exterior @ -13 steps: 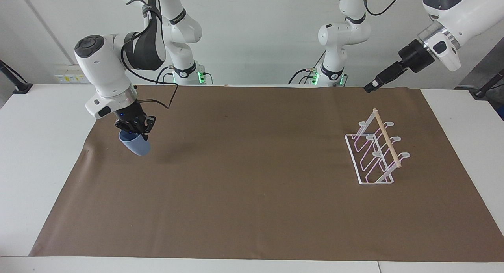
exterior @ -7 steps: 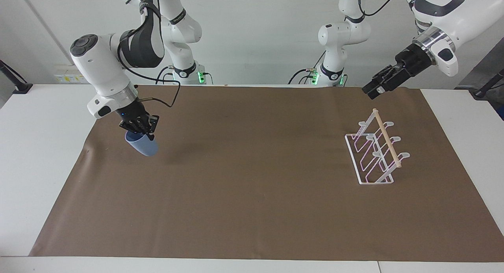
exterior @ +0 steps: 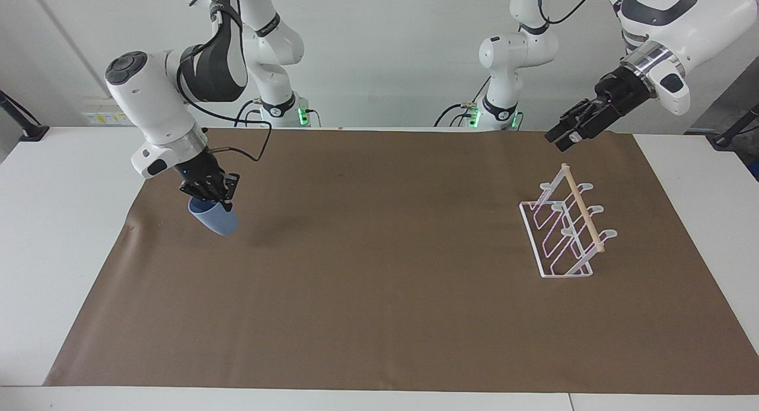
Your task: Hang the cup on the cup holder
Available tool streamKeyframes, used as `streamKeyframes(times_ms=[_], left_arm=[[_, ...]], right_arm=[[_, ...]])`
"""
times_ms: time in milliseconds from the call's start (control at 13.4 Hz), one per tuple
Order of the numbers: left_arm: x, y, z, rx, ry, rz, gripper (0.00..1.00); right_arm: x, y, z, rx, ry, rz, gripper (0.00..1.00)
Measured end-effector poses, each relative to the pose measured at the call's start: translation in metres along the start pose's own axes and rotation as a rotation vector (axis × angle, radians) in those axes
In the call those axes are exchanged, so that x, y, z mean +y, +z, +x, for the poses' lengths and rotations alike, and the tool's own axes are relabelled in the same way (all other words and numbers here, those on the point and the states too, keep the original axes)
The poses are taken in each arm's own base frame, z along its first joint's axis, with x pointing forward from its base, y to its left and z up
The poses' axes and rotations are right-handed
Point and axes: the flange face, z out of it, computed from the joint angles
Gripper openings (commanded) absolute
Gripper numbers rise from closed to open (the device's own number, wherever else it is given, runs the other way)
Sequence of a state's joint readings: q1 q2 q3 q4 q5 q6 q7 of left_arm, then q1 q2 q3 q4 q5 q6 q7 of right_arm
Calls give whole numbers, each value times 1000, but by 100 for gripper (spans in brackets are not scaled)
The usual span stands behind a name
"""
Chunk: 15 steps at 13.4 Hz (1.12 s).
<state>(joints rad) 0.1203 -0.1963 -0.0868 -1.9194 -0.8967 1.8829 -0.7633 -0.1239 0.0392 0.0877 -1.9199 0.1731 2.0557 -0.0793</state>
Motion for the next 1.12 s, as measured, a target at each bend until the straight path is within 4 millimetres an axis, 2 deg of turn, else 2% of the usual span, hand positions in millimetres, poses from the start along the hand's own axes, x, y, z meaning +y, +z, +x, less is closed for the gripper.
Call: streamKeyframes(times_ms=[595, 893, 1117], left_arm=[[0, 0, 0, 0, 0, -1, 100], [-7, 2, 5, 61, 41, 71, 100], [-16, 2, 14, 169, 191, 213, 100]], right_arm=[[0, 1, 0, -2, 0, -1, 0], [10, 14, -6, -41, -59, -117, 0], [14, 32, -14, -64, -69, -139, 0]])
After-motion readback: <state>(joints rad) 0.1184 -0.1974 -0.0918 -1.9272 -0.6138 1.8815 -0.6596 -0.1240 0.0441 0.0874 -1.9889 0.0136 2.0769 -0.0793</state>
